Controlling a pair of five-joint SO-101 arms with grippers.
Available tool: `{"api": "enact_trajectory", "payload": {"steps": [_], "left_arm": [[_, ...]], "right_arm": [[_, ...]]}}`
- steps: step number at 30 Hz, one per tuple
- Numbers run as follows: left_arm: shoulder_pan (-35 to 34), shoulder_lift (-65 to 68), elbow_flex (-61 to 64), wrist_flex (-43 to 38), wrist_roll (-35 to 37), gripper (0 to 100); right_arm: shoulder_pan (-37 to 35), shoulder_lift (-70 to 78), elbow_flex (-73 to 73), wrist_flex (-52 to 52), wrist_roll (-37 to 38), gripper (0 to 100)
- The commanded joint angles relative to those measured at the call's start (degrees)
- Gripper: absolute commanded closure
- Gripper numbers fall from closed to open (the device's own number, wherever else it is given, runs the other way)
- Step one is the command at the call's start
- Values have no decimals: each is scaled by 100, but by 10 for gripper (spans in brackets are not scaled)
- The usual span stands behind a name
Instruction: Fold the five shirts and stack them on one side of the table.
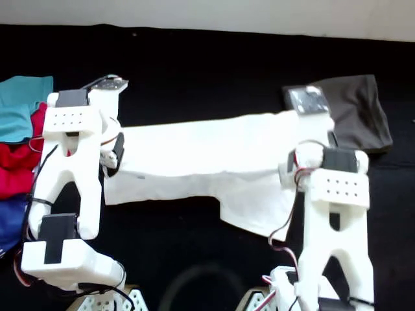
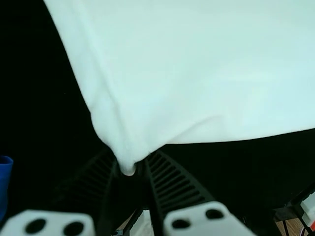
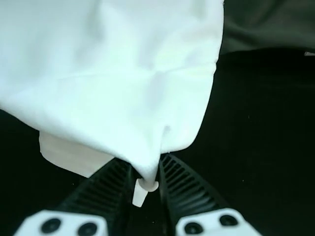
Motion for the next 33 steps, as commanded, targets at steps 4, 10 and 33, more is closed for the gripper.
{"api": "enact_trajectory", "payload": {"steps": [4, 10, 33], "left_arm": [[66, -268, 549, -422, -35, 991], [66, -268, 1051, -800, -35, 991], [-303, -330, 1007, -800, -527, 853]], "right_arm": [[154, -365, 664, -84, 211, 992], [154, -365, 1182, -470, 220, 992], [-180, -374, 1103, 233, 396, 801]]}}
